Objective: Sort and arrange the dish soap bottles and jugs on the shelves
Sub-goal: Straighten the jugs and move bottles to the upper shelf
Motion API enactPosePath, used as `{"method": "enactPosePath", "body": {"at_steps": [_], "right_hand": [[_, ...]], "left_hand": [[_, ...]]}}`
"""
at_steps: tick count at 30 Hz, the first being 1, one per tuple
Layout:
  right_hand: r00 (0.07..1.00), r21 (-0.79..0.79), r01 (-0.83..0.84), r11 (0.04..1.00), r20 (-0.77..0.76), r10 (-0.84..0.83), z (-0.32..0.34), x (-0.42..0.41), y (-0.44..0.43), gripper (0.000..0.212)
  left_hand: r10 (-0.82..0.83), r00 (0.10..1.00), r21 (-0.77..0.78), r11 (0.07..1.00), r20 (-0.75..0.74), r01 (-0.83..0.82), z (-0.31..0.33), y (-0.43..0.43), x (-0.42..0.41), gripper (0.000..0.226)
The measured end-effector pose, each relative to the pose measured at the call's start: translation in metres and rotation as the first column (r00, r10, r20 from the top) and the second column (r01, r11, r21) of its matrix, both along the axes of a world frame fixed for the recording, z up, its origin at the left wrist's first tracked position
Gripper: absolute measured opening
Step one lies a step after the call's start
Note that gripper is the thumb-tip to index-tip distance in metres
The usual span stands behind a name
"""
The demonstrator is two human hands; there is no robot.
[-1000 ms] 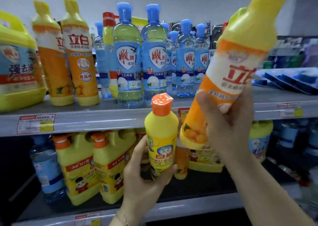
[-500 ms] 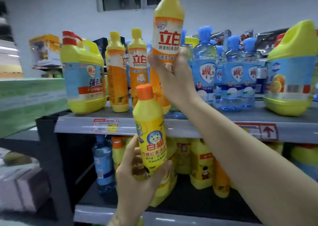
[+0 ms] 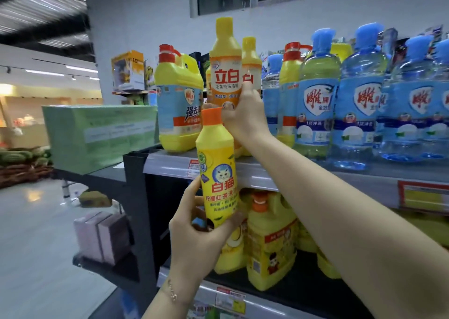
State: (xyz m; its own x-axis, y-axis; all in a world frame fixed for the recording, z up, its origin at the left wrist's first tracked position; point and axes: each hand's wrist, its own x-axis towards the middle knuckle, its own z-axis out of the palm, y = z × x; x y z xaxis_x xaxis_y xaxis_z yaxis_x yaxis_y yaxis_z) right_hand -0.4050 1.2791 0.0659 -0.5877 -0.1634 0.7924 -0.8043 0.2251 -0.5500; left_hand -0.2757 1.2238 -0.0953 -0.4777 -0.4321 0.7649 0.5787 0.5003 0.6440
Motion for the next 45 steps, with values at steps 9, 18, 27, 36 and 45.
{"method": "enactPosePath", "body": {"at_steps": [9, 18, 27, 36, 45], "right_hand": [[0.978, 0.170, 0.208, 0.963, -0.020, -0.207, 0.007, 0.002, 0.000, 0.053], [1.000, 0.179, -0.007, 0.984, -0.009, 0.009, 0.005, 0.013, 0.053, 0.023], [0.977, -0.125, 0.139, 0.982, -0.141, -0.157, 0.018, 0.039, 0.180, 0.013], [0.516, -0.094, 0.830, 0.550, -0.247, -0.820, 0.013, 0.008, 0.338, 0.051], [0.640, -0.068, 0.765, 0.641, 0.198, -0.742, -0.020, -0.047, 0.368, 0.072]], "left_hand": [[0.006, 1.000, -0.033, 0.999, -0.002, -0.006, 0.013, 0.001, 0.002, 0.078], [-0.060, 0.998, -0.104, 0.993, -0.035, 0.056, 0.046, 0.020, -0.002, 0.082], [-0.404, 0.915, -0.151, 0.905, -0.012, 0.397, 0.107, 0.103, -0.039, 0.071], [-0.470, 0.883, -0.123, 0.876, 0.004, 0.467, 0.157, 0.233, -0.094, 0.061], [-0.464, 0.873, -0.056, 0.877, 0.152, 0.477, 0.167, 0.301, -0.144, 0.057]]}}
